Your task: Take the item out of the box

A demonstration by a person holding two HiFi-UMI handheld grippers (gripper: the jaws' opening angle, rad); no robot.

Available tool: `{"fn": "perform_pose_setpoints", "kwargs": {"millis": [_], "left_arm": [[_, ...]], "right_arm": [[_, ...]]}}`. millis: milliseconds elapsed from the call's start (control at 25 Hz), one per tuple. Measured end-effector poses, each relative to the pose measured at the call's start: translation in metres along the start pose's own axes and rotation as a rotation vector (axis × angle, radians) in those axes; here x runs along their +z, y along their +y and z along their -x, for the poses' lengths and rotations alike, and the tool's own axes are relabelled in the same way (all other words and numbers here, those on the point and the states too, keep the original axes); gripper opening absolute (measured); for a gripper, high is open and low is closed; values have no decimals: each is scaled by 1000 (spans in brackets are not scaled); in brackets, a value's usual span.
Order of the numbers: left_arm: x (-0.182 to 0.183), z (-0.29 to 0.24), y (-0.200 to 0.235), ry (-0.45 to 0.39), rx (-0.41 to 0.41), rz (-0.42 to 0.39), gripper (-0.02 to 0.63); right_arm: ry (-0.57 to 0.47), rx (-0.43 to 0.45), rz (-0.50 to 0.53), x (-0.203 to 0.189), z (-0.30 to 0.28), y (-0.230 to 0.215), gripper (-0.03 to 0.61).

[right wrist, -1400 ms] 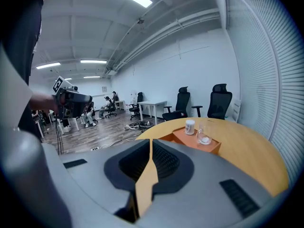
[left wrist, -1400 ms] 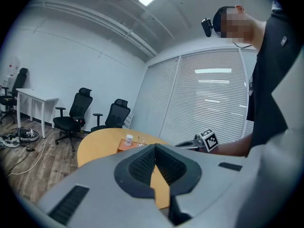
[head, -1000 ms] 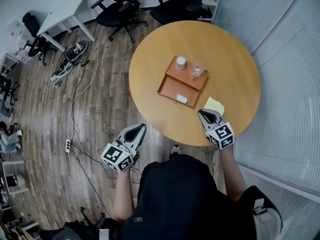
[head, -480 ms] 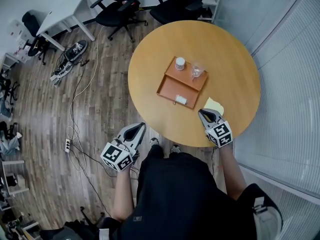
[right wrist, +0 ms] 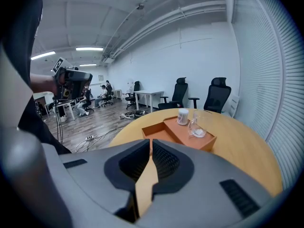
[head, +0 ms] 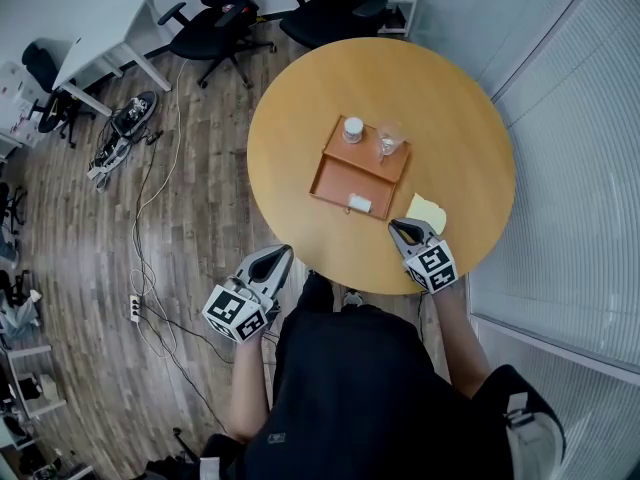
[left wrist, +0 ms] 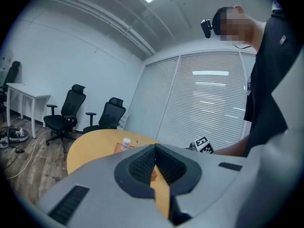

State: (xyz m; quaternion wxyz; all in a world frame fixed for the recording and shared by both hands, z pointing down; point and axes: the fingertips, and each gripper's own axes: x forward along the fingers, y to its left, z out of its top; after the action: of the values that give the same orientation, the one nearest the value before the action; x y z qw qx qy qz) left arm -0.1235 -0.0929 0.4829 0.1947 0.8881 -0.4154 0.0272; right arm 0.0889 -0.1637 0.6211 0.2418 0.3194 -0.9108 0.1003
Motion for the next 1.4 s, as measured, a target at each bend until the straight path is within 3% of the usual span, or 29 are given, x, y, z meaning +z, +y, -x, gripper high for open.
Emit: {"fn": "perform_pose_setpoints", "kwargs": {"millis": [560, 1280, 1400], "left_arm": [[9, -28, 41, 46, -109, 25, 6], [14, -64, 77, 92, -170, 58, 6], [14, -65, 80, 92, -183, 69, 6]], "right_arm": [[167, 109, 80, -13, -66, 14, 14], [404, 234, 242, -42, -118, -17, 18], [442, 256, 258, -45, -126, -19, 48]]}}
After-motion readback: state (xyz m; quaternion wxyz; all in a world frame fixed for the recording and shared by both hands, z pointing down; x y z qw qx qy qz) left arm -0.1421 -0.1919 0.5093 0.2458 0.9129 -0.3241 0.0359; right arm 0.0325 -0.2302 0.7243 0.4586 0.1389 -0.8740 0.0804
